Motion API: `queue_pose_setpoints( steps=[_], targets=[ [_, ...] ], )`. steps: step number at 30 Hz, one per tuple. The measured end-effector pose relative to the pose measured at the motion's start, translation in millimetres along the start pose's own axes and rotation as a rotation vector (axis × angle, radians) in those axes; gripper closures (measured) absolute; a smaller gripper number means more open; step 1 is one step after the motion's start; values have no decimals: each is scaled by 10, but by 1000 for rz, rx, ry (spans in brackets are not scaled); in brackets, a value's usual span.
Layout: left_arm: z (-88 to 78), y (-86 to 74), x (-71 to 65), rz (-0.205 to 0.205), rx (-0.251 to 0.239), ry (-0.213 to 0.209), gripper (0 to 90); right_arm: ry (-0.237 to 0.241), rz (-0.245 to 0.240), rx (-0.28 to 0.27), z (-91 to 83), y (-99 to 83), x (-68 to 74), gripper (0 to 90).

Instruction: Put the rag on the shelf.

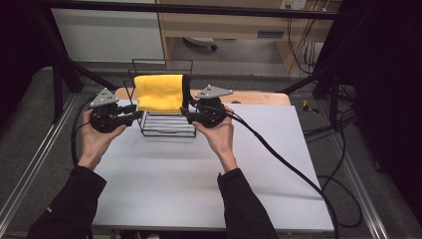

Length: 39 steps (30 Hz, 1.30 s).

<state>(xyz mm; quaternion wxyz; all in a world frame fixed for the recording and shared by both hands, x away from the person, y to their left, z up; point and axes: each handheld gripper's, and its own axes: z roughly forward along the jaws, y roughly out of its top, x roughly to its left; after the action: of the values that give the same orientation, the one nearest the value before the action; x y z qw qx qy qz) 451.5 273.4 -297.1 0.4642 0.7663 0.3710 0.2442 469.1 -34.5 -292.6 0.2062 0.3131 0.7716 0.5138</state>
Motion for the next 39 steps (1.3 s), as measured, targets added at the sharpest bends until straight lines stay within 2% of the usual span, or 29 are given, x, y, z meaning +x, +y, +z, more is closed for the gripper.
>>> queue_pose_setpoints(
  steps=[3, 6, 13, 16, 19, 22, 27, 33, 39],
  targets=[
    [-8, 3, 9, -10, 1, 3, 497, 1, -1, 1, 65, -42, -17, 683],
    [0, 4, 0, -16, -2, -11, 486, 0, 0, -1, 89, -52, -21, 777],
    [59, 2, -50, -21, -4, -58, 508, -2, 15, -21, 117, -62, -2, 820],
    [59, 27, -66, -20, -3, -58, 591, -5, 17, -30, 145, -73, 12, 821],
    [79, 55, -67, -18, 12, -49, 721, -3, 17, -38, 161, -80, 11, 819],
    [126, 60, -59, -3, 27, -13, 809, -7, 7, -41, 171, -86, 9, 813],
    [185, 0, -22, -36, 25, -3, 789, -10, -1, -32, 159, -86, 4, 755],
    [99, -98, -15, -53, 33, 0, 606, 19, 3, -46, 25, -69, 21, 606],
    [31, -214, -45, -58, 49, -13, 452, 16, -5, -21, -140, -96, 12, 408]
  ],
)
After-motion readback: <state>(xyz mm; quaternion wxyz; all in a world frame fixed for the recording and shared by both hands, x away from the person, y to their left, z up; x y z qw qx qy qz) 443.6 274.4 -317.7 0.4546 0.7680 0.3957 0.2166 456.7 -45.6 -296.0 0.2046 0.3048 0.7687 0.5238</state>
